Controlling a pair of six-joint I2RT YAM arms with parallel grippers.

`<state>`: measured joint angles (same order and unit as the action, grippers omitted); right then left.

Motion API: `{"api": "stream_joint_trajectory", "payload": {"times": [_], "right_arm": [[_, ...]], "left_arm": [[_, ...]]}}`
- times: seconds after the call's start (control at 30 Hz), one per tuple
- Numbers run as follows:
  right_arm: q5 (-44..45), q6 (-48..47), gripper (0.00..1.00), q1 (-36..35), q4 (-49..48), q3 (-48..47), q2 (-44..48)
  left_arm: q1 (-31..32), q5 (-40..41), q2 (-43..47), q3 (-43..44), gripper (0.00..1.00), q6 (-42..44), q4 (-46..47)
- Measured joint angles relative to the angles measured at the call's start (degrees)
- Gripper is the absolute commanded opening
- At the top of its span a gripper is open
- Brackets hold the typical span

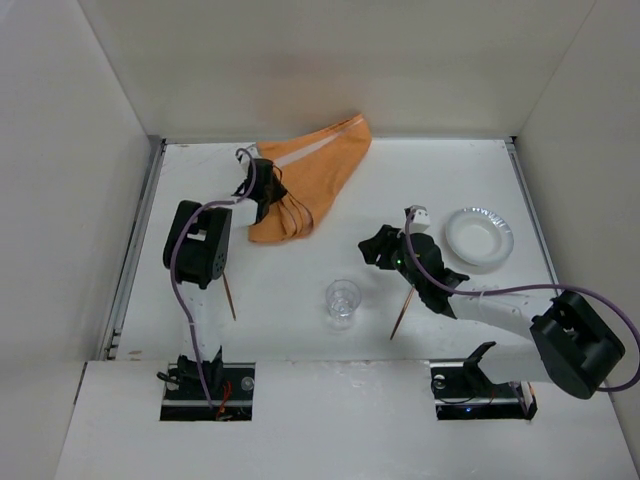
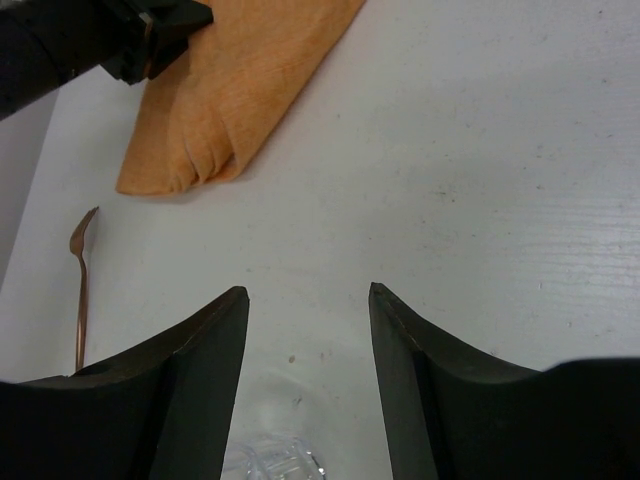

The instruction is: Set the dinner table for one person

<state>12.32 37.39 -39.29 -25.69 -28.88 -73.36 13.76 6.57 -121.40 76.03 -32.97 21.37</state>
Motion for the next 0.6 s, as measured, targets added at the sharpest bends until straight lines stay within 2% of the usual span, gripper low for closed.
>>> {"api": "stream_joint_trajectory", "payload": {"times": [0.1,0.27,0.47,0.6], "right_arm": [[0.0,-0.1,0.58,0.3,0.0,0.0,0.2],[0.2,-0.1,0.59,0.3,0.0,0.0,0.3],[0.3,-0.1,0.59,0.3,0.0,0.0,-0.3],[0.3,-0.1,0.60,0.3,0.0,0.0,-0.3]], "left_arm": [[2.7,0.2,4.4,-7.6,0.19,-3.4,2.9],[4.5,1.3,13.3,-19.5,0.41,-7.9,6.2],[3.4,2.9,18.5,-21.4,0.50,-9.5,7.7],[3.1,2.9,18.9,-21.7,0.53,-10.7,8.8]]}}
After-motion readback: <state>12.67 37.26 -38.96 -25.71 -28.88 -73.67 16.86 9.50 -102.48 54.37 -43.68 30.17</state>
